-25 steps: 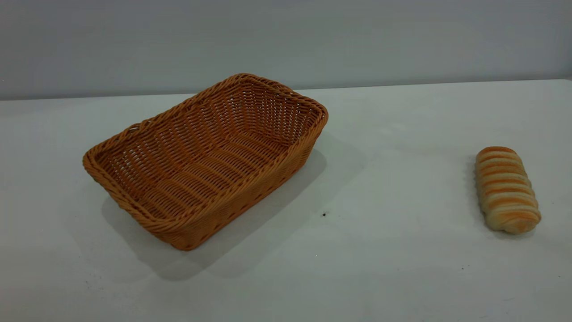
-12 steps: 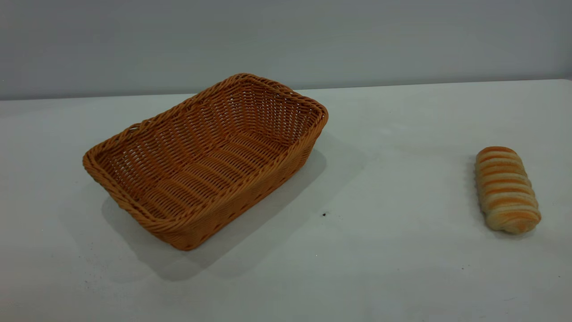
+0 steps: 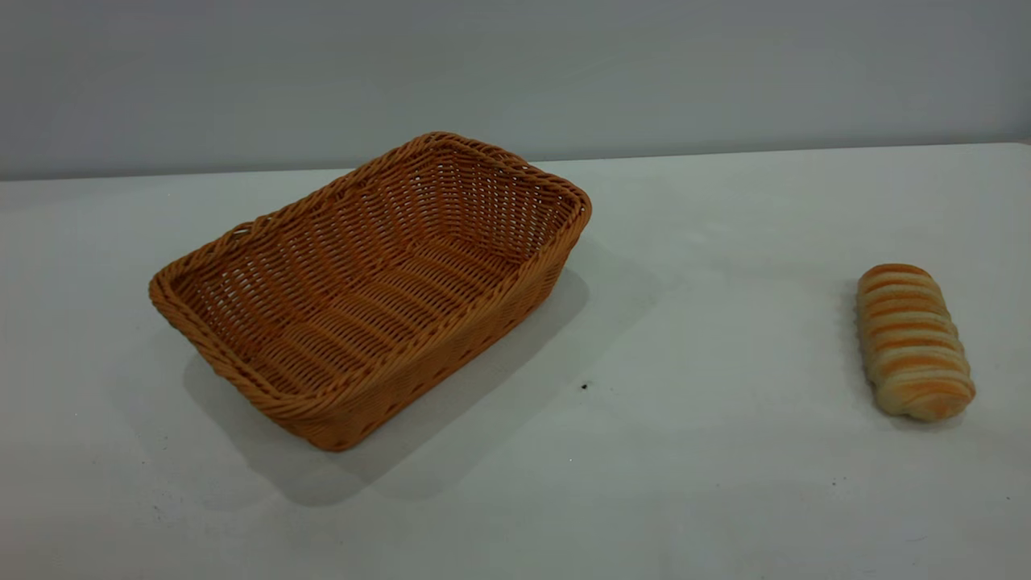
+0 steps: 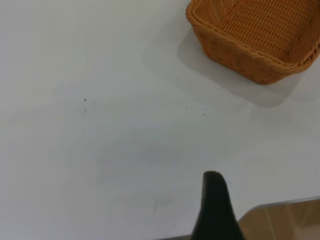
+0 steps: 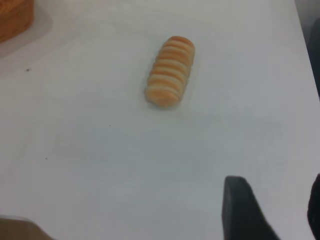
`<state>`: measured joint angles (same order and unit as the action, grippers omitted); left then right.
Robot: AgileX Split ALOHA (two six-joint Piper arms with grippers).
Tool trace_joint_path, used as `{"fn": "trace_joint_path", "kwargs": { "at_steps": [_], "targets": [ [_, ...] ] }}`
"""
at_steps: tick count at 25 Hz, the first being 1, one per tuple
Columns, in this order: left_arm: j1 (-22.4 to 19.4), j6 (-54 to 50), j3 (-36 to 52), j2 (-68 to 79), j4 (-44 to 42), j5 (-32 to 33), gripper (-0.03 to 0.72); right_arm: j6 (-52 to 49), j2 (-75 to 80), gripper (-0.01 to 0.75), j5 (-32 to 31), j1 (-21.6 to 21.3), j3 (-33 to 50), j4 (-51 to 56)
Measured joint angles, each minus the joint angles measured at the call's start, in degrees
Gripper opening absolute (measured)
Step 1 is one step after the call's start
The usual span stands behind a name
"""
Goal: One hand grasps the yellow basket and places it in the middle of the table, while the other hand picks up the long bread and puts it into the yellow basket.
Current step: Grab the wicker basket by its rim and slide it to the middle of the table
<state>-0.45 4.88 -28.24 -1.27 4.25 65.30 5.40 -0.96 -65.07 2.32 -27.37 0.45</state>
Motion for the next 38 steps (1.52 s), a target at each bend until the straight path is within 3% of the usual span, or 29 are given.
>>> {"fn": "trace_joint_path", "kwargs": {
  "at_steps": [7, 13, 21, 30, 38],
  "targets": [
    [0.07, 0.0, 0.0, 0.0, 0.07, 0.0, 0.583, 0.0, 0.0, 0.362, 0.0, 0.0, 0.0, 0.0],
    [3.84, 0.0, 0.0, 0.0, 2.22, 0.0, 0.583, -0.06, 0.0, 0.36, 0.0, 0.0, 0.0, 0.0],
    [5.28, -0.73, 0.0, 0.0, 2.27, 0.0, 0.583, 0.0, 0.0, 0.361, 0.0, 5.34, 0.0, 0.0],
    [5.3, -8.26, -0.2, 5.12, -3.91, -0.84, 0.566, -6.29, 0.96, 0.361, 1.5, 5.78, -0.66, -3.12],
    [5.3, -9.11, -0.69, 19.97, -8.33, -15.2, 0.47, -8.99, 21.0, 0.361, 7.53, 5.78, -5.51, -7.13]
  ]
}}
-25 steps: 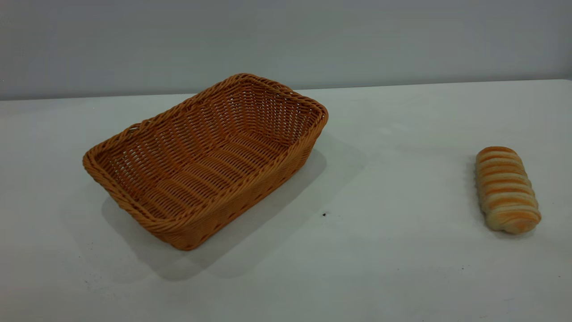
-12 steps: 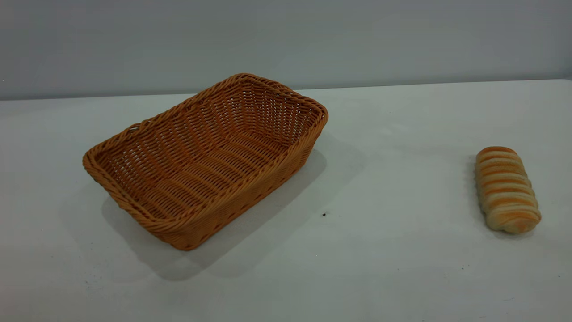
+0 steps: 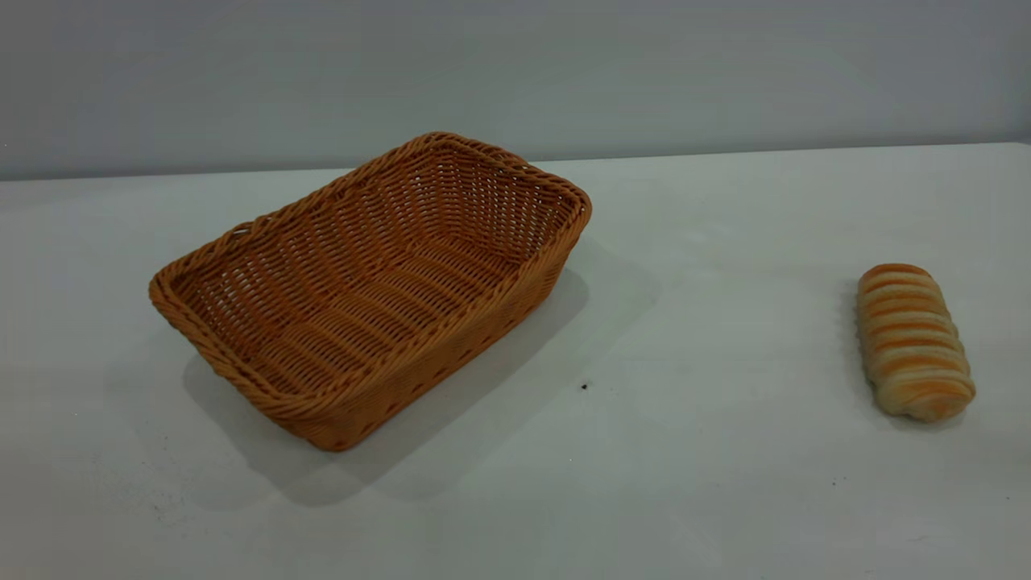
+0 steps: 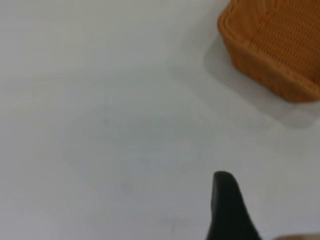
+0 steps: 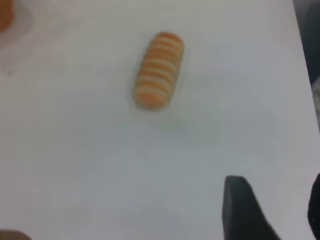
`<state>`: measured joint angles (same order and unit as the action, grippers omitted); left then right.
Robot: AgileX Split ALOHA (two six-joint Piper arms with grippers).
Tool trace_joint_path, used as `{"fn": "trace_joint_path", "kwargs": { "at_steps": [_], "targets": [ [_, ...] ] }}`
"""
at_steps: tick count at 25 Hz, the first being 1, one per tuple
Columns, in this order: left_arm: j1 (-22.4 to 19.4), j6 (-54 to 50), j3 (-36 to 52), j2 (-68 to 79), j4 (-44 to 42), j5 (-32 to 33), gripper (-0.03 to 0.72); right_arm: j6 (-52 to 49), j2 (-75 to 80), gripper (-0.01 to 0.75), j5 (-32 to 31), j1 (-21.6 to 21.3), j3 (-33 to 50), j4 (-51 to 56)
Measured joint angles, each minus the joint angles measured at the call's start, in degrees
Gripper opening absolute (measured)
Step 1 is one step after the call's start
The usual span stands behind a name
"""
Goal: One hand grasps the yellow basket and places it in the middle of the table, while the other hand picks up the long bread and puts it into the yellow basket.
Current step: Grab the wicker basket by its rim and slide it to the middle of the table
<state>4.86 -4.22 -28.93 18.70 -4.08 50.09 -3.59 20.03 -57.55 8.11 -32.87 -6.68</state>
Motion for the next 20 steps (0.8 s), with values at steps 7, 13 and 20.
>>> {"fn": "trace_joint_path", "kwargs": {
  "at_steps": [7, 13, 20],
  "targets": [
    [0.0, -3.1, 0.0, 18.8, -0.07, -11.05, 0.444, -1.68, 17.13, 0.361, 1.68, 0.0, -5.39, -0.18],
    [0.0, -10.58, -0.53, 35.99, 0.04, -21.25, 0.443, -2.73, 27.66, 0.361, 4.08, 0.0, -7.36, 0.43],
    [0.0, -16.07, -8.18, 53.55, 5.59, -23.13, 0.443, -2.85, 33.59, 0.361, 8.83, 0.0, -7.41, 3.45]
  ]
}}
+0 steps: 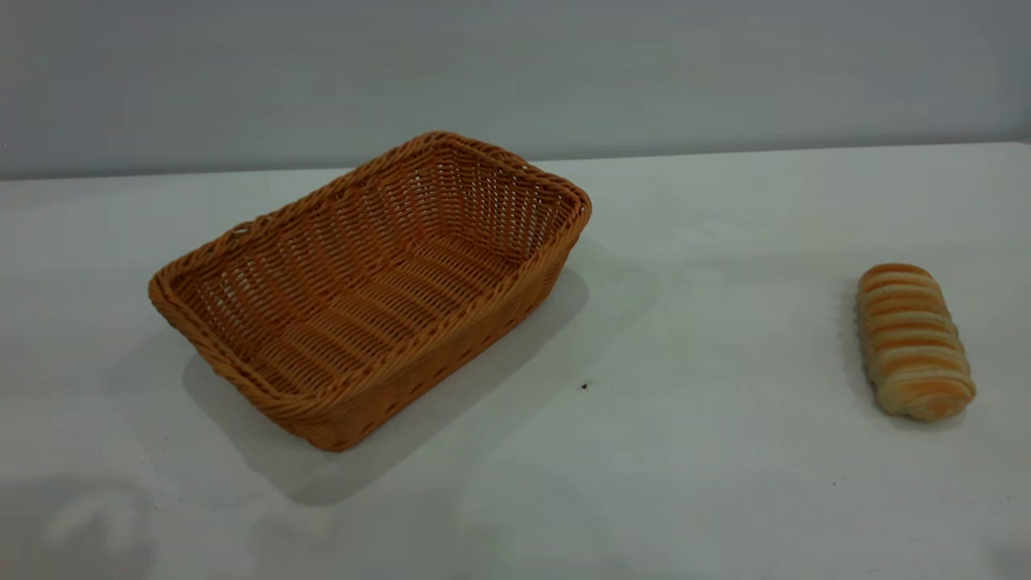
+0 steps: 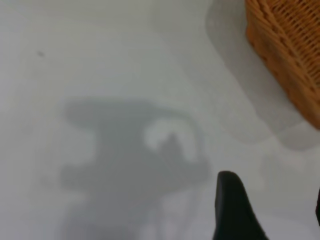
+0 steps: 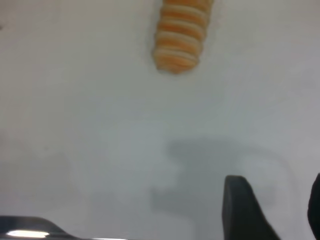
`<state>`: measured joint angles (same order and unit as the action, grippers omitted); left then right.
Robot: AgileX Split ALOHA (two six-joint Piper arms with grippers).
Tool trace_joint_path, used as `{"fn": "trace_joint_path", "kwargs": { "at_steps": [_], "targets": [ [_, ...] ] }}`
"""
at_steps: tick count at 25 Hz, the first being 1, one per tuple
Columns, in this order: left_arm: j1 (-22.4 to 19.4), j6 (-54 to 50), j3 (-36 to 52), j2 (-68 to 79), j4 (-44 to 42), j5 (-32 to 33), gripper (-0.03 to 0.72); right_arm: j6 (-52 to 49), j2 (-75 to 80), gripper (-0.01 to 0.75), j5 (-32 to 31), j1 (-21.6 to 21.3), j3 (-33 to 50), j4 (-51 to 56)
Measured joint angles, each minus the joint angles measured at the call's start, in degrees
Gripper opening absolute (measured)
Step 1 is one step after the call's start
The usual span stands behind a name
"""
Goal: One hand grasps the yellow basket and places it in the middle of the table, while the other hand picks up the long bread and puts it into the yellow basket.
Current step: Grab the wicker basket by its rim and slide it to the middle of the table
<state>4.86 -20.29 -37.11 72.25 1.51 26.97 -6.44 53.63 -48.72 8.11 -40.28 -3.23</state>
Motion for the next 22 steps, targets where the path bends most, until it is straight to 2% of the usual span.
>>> {"fn": "trace_joint_path", "kwargs": {
  "at_steps": [6, 13, 22],
  "targets": [
    [0.0, -0.17, -8.53, 12.24, 9.16, 2.43, 0.443, 0.11, 0.94, 0.361, 2.21, 0.0, -0.02, 2.43],
    [0.0, -0.17, -15.62, 24.61, 12.83, 6.95, 0.443, 1.9, 1.01, 0.361, 2.63, 0.0, -0.02, 5.16],
    [0.0, -0.17, -21.74, 34.59, 15.85, 8.17, 0.443, 5.36, 1.01, 0.361, 2.73, 0.0, -0.02, 8.93]
  ]
}}
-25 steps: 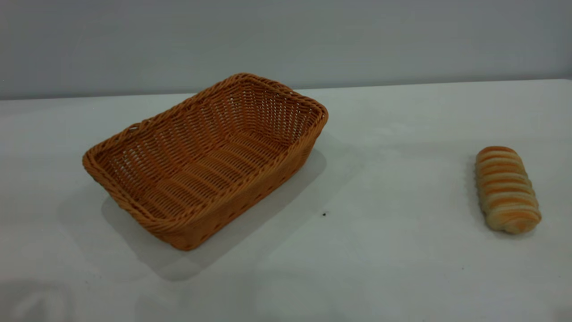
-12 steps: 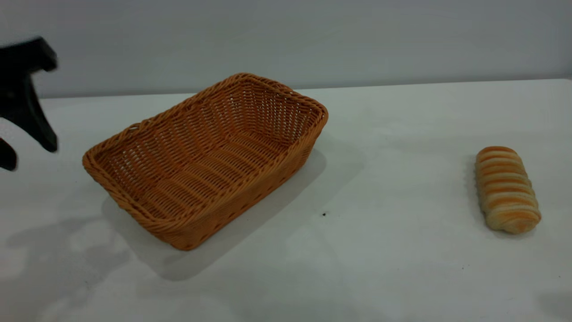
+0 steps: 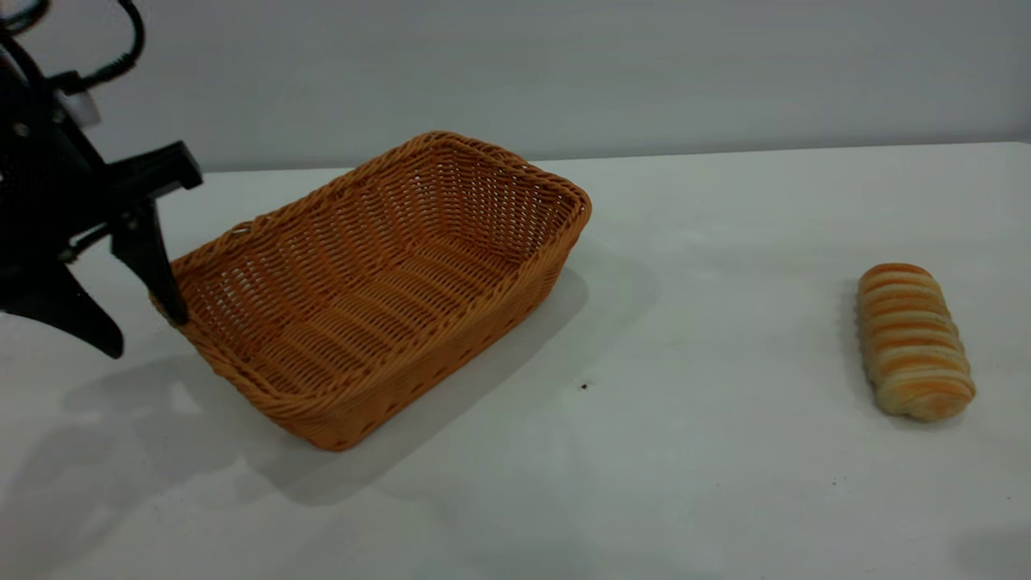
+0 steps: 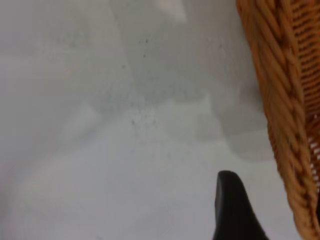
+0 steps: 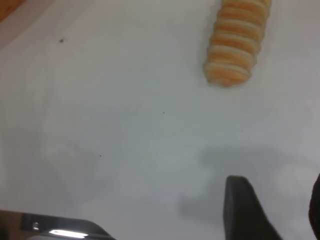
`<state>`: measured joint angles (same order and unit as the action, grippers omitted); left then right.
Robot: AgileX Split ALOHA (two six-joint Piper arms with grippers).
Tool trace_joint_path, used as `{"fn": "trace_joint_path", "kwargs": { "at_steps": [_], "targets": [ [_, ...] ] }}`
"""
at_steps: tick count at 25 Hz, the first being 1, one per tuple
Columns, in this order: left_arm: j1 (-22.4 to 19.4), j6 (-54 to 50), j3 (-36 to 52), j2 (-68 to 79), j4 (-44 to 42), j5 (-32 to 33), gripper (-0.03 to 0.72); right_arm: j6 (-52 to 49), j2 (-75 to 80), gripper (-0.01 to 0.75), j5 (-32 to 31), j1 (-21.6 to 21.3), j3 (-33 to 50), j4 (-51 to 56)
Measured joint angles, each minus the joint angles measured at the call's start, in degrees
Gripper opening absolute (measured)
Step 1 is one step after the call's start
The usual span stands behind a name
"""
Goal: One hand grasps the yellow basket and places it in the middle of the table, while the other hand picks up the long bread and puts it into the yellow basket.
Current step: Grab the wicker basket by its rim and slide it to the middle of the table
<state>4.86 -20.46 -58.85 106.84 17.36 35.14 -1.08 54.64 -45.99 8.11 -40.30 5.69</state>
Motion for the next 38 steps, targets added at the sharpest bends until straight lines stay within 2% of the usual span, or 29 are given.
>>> {"fn": "trace_joint_path", "kwargs": {
  "at_steps": [7, 17, 20, 26, 33, 38],
  "targets": [
    [0.0, 1.27, -3.47, 4.98, 1.62, 0.07, 0.443, 0.15, 0.0, 0.361, 0.0, 0.0, 0.0, 0.17],
    [0.11, 10.39, -6.61, 11.78, 9.29, -0.78, 0.435, 0.4, 0.0, 0.361, 0.0, 0.0, 0.0, 0.17],
    [0.45, 11.62, -6.67, 12.45, 9.7, -1.32, 0.374, 0.39, 0.0, 0.361, 0.15, 0.0, 0.0, 0.12],
    [0.5, 13.39, -6.77, 12.45, 11.58, -4.87, 0.12, 0.39, 0.0, 0.361, 0.29, 0.0, 0.0, 0.12],
    [0.59, 17.87, -7.13, 12.27, 11.15, -4.28, 0.122, 0.39, 0.0, 0.361, 0.29, 0.0, 0.0, 0.12],
    [1.09, 23.36, -10.13, 12.09, 12.59, -0.66, 0.122, 0.42, 0.0, 0.361, 0.29, 0.0, 0.0, 0.12]
  ]
}}
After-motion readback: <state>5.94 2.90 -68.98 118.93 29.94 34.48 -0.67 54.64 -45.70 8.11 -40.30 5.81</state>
